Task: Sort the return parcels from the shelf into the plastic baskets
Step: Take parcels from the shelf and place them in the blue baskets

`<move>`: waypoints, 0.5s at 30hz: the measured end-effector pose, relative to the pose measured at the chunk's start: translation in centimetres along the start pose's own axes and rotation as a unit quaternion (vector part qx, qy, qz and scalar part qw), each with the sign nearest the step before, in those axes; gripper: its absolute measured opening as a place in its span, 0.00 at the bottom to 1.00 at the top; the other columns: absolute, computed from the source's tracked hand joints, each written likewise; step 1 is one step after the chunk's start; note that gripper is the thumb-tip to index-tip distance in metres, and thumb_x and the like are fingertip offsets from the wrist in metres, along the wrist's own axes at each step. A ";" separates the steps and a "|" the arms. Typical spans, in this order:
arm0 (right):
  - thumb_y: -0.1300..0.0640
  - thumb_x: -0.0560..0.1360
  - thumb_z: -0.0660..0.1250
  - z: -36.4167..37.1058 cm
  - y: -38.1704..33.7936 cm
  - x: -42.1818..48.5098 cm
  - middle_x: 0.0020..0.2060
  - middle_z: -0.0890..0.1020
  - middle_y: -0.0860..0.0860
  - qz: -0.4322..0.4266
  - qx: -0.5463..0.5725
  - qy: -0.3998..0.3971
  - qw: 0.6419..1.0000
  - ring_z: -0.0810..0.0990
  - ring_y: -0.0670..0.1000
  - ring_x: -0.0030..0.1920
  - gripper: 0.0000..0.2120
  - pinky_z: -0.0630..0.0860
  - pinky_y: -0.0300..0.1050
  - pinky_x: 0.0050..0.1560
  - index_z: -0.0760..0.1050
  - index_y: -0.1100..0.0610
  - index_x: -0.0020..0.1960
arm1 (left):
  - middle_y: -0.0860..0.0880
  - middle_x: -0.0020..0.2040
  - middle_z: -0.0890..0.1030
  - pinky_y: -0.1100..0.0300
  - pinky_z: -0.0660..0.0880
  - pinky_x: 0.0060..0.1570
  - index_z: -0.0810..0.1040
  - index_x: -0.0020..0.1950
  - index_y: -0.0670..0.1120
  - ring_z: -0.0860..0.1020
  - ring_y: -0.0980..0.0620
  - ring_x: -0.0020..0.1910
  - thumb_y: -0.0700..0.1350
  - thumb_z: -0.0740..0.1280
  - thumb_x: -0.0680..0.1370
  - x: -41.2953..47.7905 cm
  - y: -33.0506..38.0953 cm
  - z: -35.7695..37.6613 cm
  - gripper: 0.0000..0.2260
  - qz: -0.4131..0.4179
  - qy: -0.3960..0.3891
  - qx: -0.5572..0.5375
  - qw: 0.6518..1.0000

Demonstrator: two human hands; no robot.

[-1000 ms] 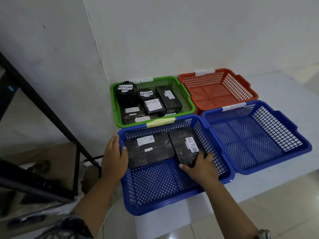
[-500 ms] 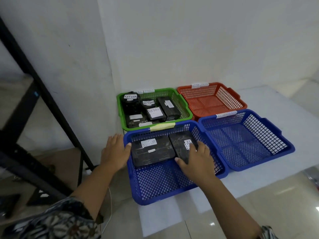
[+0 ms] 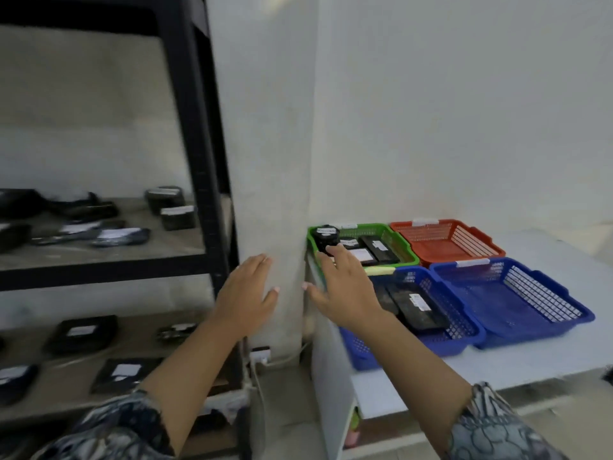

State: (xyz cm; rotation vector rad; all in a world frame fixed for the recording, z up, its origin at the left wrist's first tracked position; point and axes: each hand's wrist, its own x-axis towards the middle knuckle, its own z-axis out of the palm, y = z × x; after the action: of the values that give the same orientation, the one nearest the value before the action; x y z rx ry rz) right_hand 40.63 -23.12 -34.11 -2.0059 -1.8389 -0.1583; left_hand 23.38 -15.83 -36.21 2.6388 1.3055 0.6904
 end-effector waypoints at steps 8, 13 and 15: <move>0.41 0.77 0.57 -3.8 -16.3 -0.3 0.71 0.64 0.58 -0.107 -0.023 0.046 0.993 0.59 0.58 0.73 0.31 0.58 0.54 0.72 0.61 0.58 0.73 | 0.48 0.77 0.55 0.52 0.50 0.74 0.54 0.77 0.46 0.49 0.51 0.76 0.50 0.59 0.79 -9.2 -6.5 -13.4 0.28 -0.019 0.082 0.060 0.995; 0.41 0.76 0.60 -6.5 -24.9 2.0 0.69 0.67 0.56 -0.161 -0.009 0.084 0.983 0.62 0.56 0.71 0.29 0.60 0.54 0.71 0.64 0.57 0.71 | 0.45 0.74 0.61 0.51 0.56 0.72 0.59 0.74 0.42 0.57 0.48 0.74 0.49 0.61 0.78 -11.3 -10.4 -21.8 0.27 -0.047 0.137 0.125 0.982; 0.42 0.77 0.59 -7.7 -27.8 3.3 0.70 0.66 0.57 -0.181 -0.015 0.096 0.979 0.62 0.57 0.71 0.29 0.59 0.53 0.72 0.63 0.57 0.72 | 0.45 0.74 0.62 0.51 0.58 0.72 0.60 0.74 0.42 0.59 0.47 0.73 0.49 0.62 0.78 -11.5 -11.6 -24.8 0.27 -0.050 0.156 0.146 0.976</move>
State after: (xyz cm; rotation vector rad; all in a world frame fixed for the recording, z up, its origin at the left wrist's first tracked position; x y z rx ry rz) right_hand 15.44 -21.68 -19.75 -1.5916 -2.0644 -0.4695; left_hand -2.17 -19.90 -21.63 2.7399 1.7332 1.0013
